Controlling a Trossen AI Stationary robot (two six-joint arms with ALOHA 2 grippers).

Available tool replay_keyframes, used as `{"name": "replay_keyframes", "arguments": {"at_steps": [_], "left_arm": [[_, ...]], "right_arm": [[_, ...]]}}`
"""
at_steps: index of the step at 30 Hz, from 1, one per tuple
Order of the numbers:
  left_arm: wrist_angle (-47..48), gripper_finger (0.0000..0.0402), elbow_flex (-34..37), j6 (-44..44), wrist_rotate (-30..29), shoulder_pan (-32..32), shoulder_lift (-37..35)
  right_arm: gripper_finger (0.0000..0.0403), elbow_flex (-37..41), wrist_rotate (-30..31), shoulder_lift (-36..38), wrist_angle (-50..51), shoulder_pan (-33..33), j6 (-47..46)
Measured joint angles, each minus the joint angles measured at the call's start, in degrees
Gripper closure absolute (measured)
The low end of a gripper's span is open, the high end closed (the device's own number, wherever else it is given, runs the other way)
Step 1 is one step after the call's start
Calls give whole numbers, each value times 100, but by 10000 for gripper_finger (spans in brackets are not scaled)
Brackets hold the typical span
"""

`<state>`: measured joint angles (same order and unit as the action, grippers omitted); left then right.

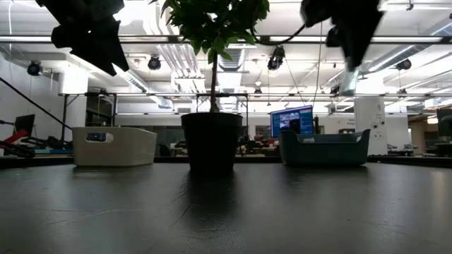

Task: Pick and place medicine bottles into bin by pill shape (circle, oval)
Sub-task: Put the small blue pill bottle into the blue bin

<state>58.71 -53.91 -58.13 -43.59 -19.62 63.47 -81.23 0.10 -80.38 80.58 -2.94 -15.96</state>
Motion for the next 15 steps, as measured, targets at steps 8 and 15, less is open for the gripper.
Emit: {"name": "replay_keyframes", "arguments": {"at_steps": [8, 15], "left_arm": [[-3, 147, 0, 173, -70, -2, 152], [5, 147, 0, 326, -196, -2, 137]], "right_arm": [[293, -14, 9, -87, -4, 1911, 1485], [293, -14, 8, -329, -146, 3345, 2372]]}}
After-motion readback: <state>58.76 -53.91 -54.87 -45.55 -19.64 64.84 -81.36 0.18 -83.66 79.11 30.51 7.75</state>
